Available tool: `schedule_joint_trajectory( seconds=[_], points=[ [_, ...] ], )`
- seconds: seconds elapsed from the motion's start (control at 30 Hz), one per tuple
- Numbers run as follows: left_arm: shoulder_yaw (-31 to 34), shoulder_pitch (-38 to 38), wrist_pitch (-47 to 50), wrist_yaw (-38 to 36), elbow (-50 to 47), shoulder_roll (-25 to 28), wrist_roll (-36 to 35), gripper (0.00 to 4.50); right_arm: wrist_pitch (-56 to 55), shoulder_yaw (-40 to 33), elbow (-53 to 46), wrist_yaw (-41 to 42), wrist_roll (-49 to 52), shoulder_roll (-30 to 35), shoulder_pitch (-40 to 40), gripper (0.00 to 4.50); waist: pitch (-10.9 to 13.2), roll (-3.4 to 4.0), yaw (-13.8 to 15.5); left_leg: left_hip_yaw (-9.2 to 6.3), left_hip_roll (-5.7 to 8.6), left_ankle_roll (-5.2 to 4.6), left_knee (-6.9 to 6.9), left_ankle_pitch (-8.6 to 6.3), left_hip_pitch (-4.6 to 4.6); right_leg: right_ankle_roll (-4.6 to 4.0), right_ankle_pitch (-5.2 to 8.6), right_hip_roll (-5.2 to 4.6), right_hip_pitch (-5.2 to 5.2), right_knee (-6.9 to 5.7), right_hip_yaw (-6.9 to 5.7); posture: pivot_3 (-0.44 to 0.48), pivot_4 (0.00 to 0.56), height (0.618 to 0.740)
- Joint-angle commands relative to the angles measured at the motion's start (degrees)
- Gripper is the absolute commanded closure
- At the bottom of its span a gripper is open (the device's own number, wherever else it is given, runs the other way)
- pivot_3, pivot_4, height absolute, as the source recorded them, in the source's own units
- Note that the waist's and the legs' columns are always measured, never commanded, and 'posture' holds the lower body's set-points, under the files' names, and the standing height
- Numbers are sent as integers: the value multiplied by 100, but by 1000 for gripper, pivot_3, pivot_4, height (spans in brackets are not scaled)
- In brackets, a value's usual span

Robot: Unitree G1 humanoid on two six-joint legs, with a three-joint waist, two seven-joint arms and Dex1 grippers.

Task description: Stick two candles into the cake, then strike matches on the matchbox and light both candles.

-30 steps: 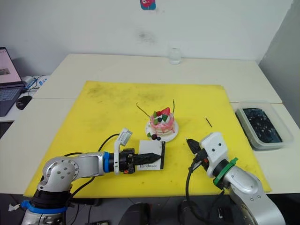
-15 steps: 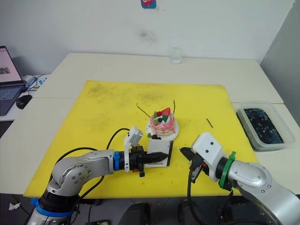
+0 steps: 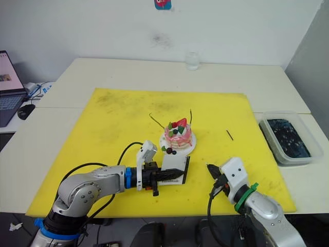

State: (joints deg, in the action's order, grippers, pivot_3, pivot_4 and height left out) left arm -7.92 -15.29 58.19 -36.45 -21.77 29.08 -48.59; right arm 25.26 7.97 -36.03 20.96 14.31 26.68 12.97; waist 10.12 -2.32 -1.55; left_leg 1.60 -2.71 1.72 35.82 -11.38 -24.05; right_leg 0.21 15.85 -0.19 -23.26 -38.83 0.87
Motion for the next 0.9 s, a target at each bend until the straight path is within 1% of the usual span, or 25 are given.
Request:
schedule_joint_trajectory(
  seconds=[0.03, 0.1, 0.17, 0.23, 0.77, 0.8, 0.9],
  points=[
    [98, 12, -89, -79, -100, 19, 32, 4500, -354, 3, 248, 10, -94, -195, 23, 4454, 0, 0, 2, 1, 1, 0, 0, 0, 0, 0, 0, 0, 0, -1, 0, 0, 150, 740],
    [109, 15, -85, -93, -108, 24, 45, 4500, -433, -12, 349, 47, -128, -252, 22, 4454, 0, 0, 3, 2, 1, 0, 0, 0, -1, 0, 0, -1, 0, -1, 2, 0, 150, 740],
    [123, 19, -78, -104, -116, 28, 55, 4500, -495, -11, 416, 91, -171, -270, 22, 4072, 0, 0, 3, 4, 1, 0, 1, 0, -1, 0, 0, -1, 0, -1, 4, 0, 150, 740],
    [135, 18, -72, -105, -123, 32, 68, 4500, -528, 32, 453, 147, -264, -230, 9, 3561, 0, 1, 4, 3, 1, 0, 0, 0, -1, 0, 0, -1, 0, -1, 2, 0, 150, 740],
    [81, -95, -64, -190, -29, 0, 153, 4500, -574, 75, 781, 304, -448, -355, -86, 3561, -1, 1, 3, 3, 0, 0, 1, 0, 9, 0, 0, 0, 4, -10, 3, 0, 150, 740],
    [80, -98, -62, -193, -27, -3, 158, 4500, -573, 72, 786, 313, -447, -349, -76, 3720, -1, 1, 3, 3, 0, 0, 2, 0, 10, 0, 0, 0, 5, -10, 3, 0, 150, 740],
    [85, -88, -52, -204, -33, -5, 169, 4500, -561, 72, 788, 314, -437, -361, -73, 4440, -1, 1, 3, 3, 0, 0, 2, 0, 10, 0, 0, 0, 5, -10, 3, 0, 150, 740]
  ],
)
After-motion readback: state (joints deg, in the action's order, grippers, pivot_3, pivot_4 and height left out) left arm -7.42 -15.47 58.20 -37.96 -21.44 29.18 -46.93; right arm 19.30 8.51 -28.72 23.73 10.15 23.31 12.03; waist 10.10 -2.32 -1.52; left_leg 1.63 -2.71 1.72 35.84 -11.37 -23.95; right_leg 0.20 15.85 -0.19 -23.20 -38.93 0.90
